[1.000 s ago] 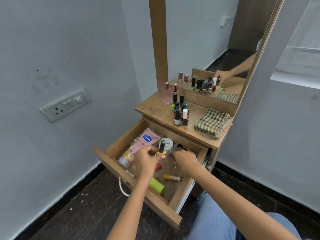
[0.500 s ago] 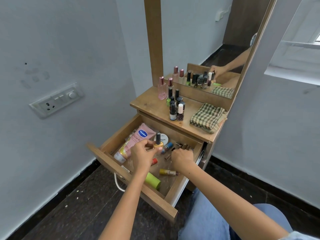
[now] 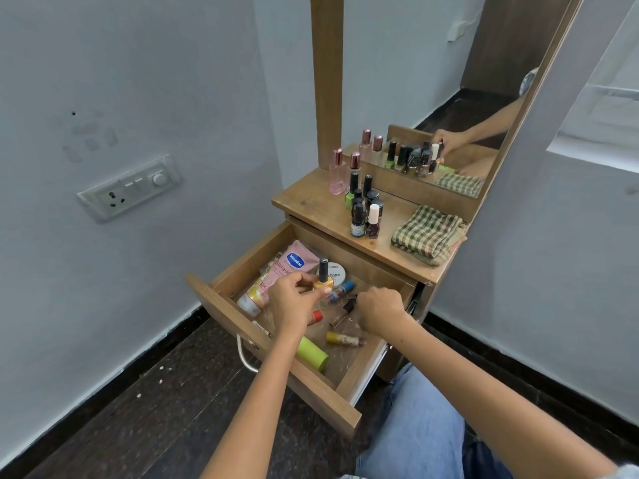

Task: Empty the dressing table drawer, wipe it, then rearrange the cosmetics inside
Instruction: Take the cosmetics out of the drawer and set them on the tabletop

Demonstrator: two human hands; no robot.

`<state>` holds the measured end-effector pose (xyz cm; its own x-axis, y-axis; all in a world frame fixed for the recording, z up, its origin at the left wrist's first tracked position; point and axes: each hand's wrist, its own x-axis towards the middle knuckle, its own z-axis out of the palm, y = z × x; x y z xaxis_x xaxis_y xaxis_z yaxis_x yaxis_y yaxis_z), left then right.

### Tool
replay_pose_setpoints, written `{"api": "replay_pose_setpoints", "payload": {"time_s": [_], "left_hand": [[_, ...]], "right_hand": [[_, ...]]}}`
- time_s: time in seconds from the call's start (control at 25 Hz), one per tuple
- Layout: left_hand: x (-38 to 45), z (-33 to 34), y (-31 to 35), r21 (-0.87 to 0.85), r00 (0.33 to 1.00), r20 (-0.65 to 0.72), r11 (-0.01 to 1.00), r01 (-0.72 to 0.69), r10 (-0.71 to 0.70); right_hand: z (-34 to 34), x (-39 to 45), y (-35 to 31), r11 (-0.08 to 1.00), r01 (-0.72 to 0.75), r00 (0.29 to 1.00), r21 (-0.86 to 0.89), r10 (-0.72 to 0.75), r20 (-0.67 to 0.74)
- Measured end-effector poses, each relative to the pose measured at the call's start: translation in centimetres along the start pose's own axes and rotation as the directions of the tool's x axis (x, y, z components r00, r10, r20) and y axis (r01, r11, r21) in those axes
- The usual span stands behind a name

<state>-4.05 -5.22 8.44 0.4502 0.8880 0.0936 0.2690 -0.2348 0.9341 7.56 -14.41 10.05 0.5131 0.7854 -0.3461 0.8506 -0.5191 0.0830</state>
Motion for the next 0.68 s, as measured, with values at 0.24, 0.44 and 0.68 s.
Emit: {"api": "replay_pose_setpoints", "payload": {"time_s": [0.24,0.44,0.68], "left_hand": [[0.8,-1.5,-0.1,0.029,0.999,0.003,0.999,-0.035,0.035],[0.4,-2.8,-0.1,0.0,1.0,-0.005,1.0,-0.01,0.01],[0.3,-2.5,-0.3,-0.066,0.999,-0.028,0.998,0.025,-0.027]], "right_hand": [[0.8,0.8,-1.4,0.992,0.079,0.994,0.094,-0.086,0.073],[1.0,0.4,-2.7,0.983,0.177,0.983,0.056,-0.179,0.036],[1.4,-0.1,-2.8,0.98,0.182,0.983,0.081,-0.179,-0.042]]}}
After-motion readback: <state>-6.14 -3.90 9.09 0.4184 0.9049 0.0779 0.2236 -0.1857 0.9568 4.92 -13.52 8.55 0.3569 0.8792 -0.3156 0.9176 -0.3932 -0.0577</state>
